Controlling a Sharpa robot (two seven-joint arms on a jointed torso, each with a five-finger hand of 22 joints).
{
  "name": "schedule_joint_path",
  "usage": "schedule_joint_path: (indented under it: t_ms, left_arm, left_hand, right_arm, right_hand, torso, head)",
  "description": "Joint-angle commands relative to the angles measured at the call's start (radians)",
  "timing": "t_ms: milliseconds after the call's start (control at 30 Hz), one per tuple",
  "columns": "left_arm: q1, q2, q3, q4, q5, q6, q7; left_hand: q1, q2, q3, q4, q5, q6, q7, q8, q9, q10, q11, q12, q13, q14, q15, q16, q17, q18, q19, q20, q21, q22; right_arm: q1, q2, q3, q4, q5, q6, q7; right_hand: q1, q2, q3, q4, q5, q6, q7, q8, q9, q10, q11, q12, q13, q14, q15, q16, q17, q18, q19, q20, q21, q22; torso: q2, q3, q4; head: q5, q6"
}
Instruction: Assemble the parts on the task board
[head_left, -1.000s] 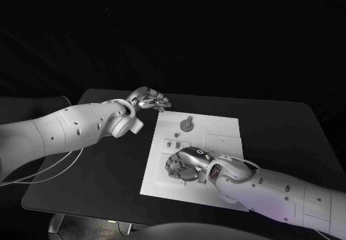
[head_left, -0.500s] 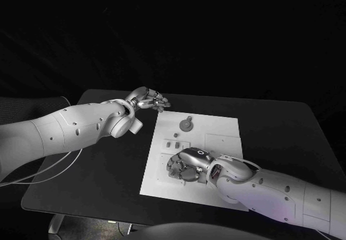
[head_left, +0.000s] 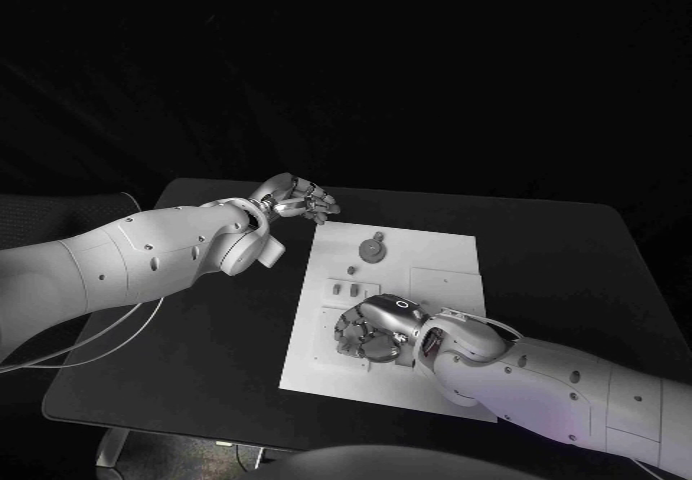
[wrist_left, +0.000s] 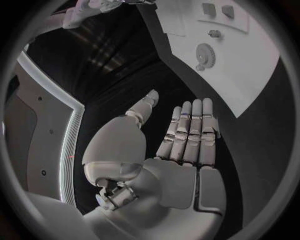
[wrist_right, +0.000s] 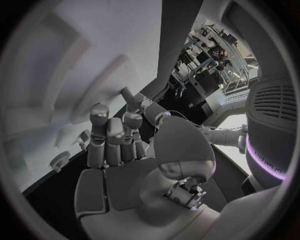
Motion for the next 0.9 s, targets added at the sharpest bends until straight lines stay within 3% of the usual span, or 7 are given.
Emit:
schedule_joint_path:
  t_ms: [33,200,333,667,900]
  left_arm:
    - [0.001,0.0,0.001,0.002,0.004,0.01,0.006]
    - [0.001,0.0,0.001,0.002,0.004,0.011,0.006]
    - [0.001,0.0,0.001,0.002,0.004,0.013,0.005]
    - [0.001,-0.001,0.001,0.0,0.004,0.014,0.005]
    - [0.001,-0.001,0.001,-0.004,0.004,0.014,0.004]
  left_hand:
    - [0.009,0.0,-0.005,-0.001,-0.004,-0.001,0.0,-0.001,-0.002,0.003,0.002,-0.005,-0.001,-0.008,-0.001,-0.006,0.001,0.018,-0.009,-0.001,-0.007,0.001]
    - [0.008,0.0,-0.005,0.0,-0.004,-0.002,0.0,-0.001,-0.002,0.002,0.002,-0.005,-0.002,-0.008,0.0,-0.006,0.001,0.018,-0.009,-0.001,-0.007,0.001]
    - [0.008,0.0,-0.005,0.0,-0.004,-0.002,0.0,-0.001,-0.002,0.002,0.002,-0.005,-0.002,-0.008,0.0,-0.006,0.002,0.018,-0.009,-0.001,-0.007,0.001]
    - [0.009,0.0,-0.005,-0.001,-0.004,-0.002,0.0,-0.001,-0.002,0.002,0.003,-0.006,-0.002,-0.008,0.0,-0.006,0.002,0.018,-0.009,-0.001,-0.007,0.002]
    - [0.009,0.0,-0.005,-0.001,-0.004,-0.002,0.0,-0.001,-0.002,0.002,0.003,-0.006,-0.002,-0.008,0.0,-0.007,0.002,0.019,-0.009,-0.001,-0.007,0.002]
  right_arm:
    - [-0.002,-0.002,-0.002,-0.005,0.027,-0.001,-0.01]
    - [-0.002,-0.005,-0.002,-0.007,0.034,-0.011,-0.012]
    - [-0.002,-0.008,-0.002,-0.005,0.035,-0.016,-0.013]
    - [-0.002,-0.024,-0.001,0.008,0.075,-0.059,0.004]
    - [-0.001,-0.05,0.019,0.03,0.141,-0.086,0.032]
  right_hand:
    - [-0.009,-0.045,-0.019,0.0,0.005,-0.034,0.052,-0.044,-0.023,-0.015,0.022,-0.006,0.004,-0.009,0.019,0.001,0.003,0.044,-0.005,-0.003,0.001,0.013]
    - [-0.033,-0.087,-0.067,-0.001,0.003,-0.13,0.088,-0.096,-0.047,-0.041,0.058,-0.003,0.012,-0.018,0.053,0.005,0.008,0.044,-0.008,0.003,-0.002,0.011]
    - [-0.033,-0.093,-0.094,0.0,0.004,-0.162,0.102,-0.111,-0.054,-0.054,0.072,0.002,0.016,-0.024,0.067,0.007,0.01,0.044,-0.01,0.005,-0.003,0.011]
    - [-0.035,-0.089,-0.109,0.001,0.005,-0.166,0.107,-0.11,-0.054,-0.061,0.077,0.008,0.018,-0.026,0.073,0.009,0.011,0.044,-0.01,0.007,-0.004,0.01]
    - [-0.04,-0.086,-0.116,0.002,0.005,-0.159,0.105,-0.104,-0.052,-0.061,0.076,0.012,0.019,-0.025,0.072,0.012,0.011,0.044,-0.007,0.008,-0.004,0.009]
  torso:
    - [0.0,-0.0006,0.0001]
    - [0.0,0.0,0.0]
    - [0.0,0.0002,-0.0003]
    - [0.0,0.001,-0.0005]
    - [0.0,0.0002,-0.0003]
  head:
    - [-0.001,0.001]
    - [-0.002,0.001]
    - [-0.003,0.002]
    - [-0.007,0.002]
    - [-0.013,0.004]
